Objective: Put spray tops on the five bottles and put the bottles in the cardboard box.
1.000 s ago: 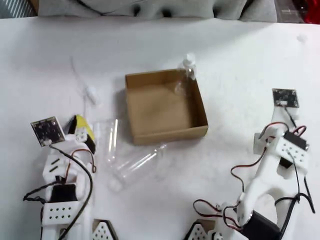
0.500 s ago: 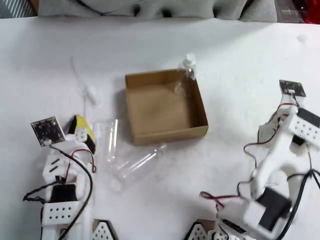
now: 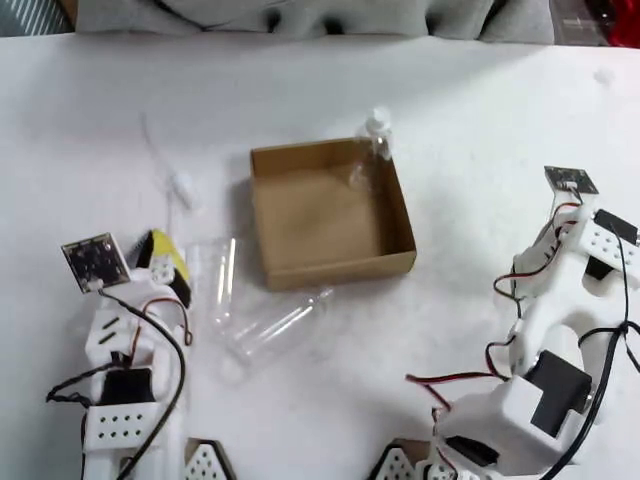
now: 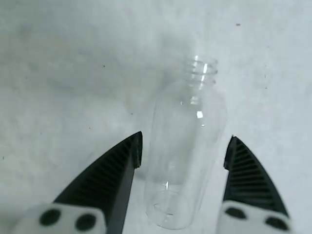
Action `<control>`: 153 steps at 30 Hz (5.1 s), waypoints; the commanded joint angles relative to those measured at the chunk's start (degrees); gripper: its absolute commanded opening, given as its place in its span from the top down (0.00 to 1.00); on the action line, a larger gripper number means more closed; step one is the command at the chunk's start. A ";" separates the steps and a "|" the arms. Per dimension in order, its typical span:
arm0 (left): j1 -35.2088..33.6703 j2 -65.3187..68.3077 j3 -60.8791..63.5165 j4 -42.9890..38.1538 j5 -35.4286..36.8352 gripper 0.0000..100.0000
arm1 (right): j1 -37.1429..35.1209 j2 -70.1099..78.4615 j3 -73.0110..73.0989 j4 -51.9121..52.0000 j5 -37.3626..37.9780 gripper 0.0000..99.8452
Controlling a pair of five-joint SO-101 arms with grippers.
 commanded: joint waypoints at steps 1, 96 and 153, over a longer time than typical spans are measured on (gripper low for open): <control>-0.66 -0.22 -0.26 -1.32 -0.53 0.98 | 0.84 -0.40 -0.70 -2.86 0.53 0.77; 4.97 65.80 -55.65 31.12 0.35 0.85 | -1.27 -12.97 11.16 -5.76 13.80 0.98; 2.95 51.12 -76.84 49.93 6.51 0.98 | -9.89 -44.35 18.29 -9.89 -4.40 0.98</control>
